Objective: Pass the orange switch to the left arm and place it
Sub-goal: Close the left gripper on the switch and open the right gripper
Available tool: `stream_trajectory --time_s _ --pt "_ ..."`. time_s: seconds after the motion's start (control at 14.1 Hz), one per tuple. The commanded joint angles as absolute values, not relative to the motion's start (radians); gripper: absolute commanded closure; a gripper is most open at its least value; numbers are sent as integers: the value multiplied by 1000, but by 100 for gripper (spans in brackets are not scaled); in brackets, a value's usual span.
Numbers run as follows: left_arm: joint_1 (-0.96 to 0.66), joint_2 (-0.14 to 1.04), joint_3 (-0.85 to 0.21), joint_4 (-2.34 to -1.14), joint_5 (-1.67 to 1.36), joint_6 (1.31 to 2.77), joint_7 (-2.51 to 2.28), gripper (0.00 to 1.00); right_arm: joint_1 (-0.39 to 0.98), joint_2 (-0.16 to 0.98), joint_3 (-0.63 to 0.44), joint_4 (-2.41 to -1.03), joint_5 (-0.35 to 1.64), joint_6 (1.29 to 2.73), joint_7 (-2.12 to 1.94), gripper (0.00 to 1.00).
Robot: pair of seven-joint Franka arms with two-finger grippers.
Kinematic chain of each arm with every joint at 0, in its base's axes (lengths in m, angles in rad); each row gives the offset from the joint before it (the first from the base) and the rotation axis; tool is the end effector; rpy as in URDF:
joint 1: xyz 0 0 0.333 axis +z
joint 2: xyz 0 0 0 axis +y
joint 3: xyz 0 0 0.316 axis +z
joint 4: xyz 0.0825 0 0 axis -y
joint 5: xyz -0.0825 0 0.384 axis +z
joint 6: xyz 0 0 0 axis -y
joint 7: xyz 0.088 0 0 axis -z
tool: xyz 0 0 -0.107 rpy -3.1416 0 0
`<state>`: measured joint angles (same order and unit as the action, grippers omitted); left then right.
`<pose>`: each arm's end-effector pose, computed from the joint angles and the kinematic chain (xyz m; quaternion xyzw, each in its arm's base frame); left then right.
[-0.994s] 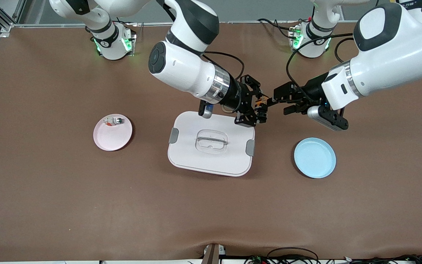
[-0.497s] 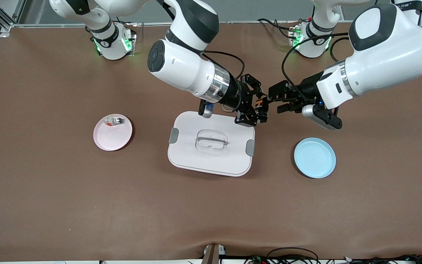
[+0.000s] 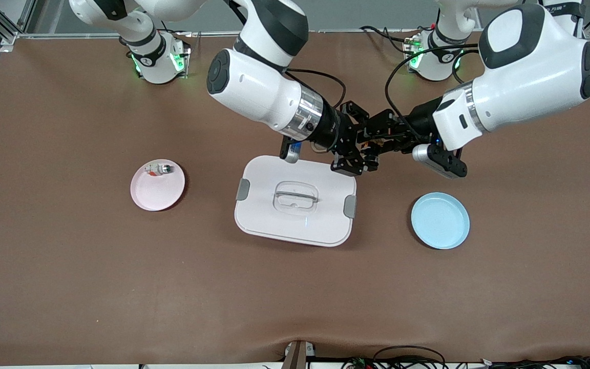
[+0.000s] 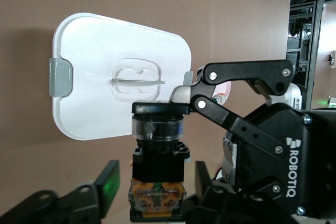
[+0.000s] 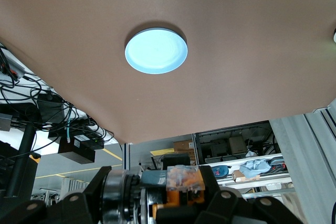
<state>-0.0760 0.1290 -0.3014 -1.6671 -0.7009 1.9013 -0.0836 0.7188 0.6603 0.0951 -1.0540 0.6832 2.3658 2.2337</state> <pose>0.5596 -0.2616 0.5551 0.9351 -0.0420 -0.0302 0.3506 0.5535 0.5575 0.5315 -0.5587 0.7025 0.3073 0.3160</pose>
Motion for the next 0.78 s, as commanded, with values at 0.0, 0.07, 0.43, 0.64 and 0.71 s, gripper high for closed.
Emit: stream_trajectory --time_s 0.0,0.07,0.43,0.64,0.71 --pt "-77 137 -302 -1658 -719 1910 -95 60 727 683 94 -1012 698 2373 2256 100" --pt "-77 135 -302 -1658 -719 1905 -97 66 727 683 94 -1012 698 2375 2255 100" --pt "-77 133 -302 -1657 -709 1902 -92 100 727 683 92 -1012 698 2375 2255 100" --pt "-75 135 -301 -1657 -703 1902 -78 100 727 681 92 -1012 696 2375 2255 22" --pt "-75 135 -299 -1657 -701 1902 -77 100 727 681 91 -1012 696 2375 2255 6"
